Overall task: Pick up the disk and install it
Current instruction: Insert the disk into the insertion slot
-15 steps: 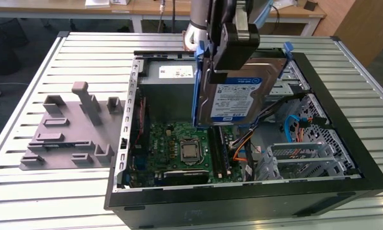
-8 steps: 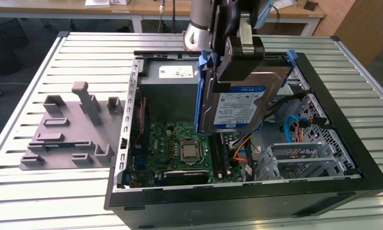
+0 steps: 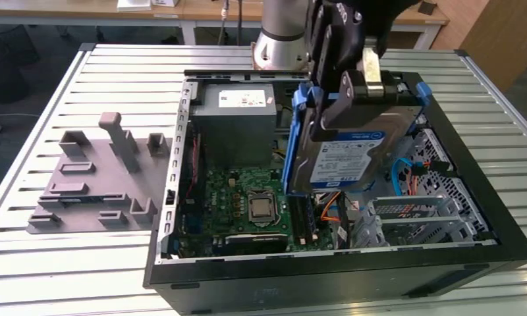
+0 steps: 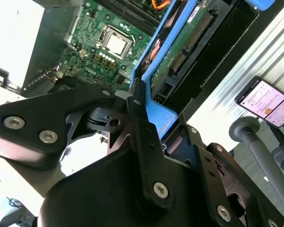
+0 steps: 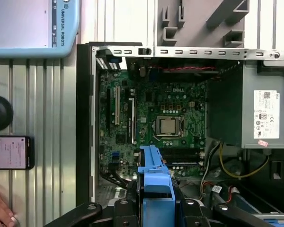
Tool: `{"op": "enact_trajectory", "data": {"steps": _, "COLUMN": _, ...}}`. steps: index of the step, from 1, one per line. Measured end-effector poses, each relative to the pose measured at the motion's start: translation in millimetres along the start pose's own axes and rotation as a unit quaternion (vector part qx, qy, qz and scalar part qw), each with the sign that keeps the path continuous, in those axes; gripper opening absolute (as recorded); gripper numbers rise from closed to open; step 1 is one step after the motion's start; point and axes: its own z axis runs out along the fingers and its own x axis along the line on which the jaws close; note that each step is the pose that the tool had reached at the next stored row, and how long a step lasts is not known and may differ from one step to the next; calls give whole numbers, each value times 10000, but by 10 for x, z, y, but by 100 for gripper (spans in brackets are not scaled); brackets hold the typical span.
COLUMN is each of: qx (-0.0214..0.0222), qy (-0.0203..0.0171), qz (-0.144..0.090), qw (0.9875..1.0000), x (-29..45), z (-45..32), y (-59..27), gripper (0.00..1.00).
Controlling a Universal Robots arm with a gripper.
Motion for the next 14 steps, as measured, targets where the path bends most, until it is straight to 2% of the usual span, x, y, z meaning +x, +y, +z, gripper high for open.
{"op": "enact_trajectory", "data": {"steps": 3, "qx": 0, "qy": 0, "qz": 0, "qw": 10000, "x": 59, "z": 13, "y": -3, "gripper": 36}}
{"op": "enact_trajectory", "data": {"steps": 6, "qx": 0, "qy": -1, "qz": 0, "qw": 10000, "x": 68, "z": 18, "y": -8, "gripper": 36}}
{"op": "enact_trajectory", "data": {"steps": 11, "qx": -14, "qy": -1, "qz": 0, "qw": 10000, "x": 68, "z": 22, "y": -120, "gripper": 36}}
{"op": "enact_trajectory", "data": {"steps": 14, "qx": -15, "qy": 1, "qz": 1, "qw": 10000, "x": 69, "z": 25, "y": -135, "gripper": 36}}
